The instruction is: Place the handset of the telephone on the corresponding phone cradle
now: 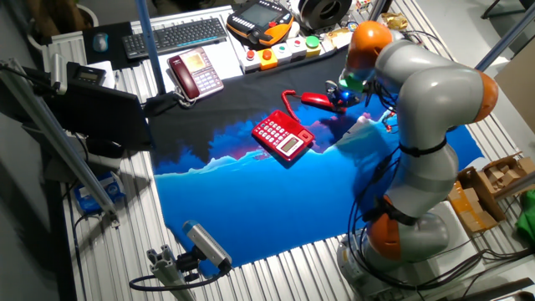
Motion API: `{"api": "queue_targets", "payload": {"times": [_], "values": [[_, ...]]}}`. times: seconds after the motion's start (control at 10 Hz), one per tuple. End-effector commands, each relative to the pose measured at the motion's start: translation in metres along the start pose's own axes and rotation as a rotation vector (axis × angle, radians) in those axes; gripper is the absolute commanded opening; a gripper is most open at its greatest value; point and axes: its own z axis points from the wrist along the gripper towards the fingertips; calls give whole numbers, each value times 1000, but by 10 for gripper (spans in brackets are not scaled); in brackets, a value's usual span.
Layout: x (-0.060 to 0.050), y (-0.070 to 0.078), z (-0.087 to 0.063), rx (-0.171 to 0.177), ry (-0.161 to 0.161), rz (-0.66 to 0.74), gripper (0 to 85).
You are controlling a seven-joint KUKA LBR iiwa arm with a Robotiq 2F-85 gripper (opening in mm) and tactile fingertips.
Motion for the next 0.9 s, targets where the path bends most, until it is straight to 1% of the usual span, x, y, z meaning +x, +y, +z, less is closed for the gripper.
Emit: {"api": "queue_targets", "payload": {"times": [0.0, 0.1, 0.2, 0.3, 0.5, 0.7, 0.8], "values": [[0, 1, 1, -18, 0, 175, 317], [-2, 2, 3, -29, -1, 257, 427], [-3, 3, 4, -27, -9, 336, 483], [-4, 3, 3, -28, -27, 376, 520], [-7, 7, 1, -24, -49, 451, 543], [-11, 10, 3, -34, -75, 549, 543], [-13, 10, 4, -43, -75, 606, 543]]}}
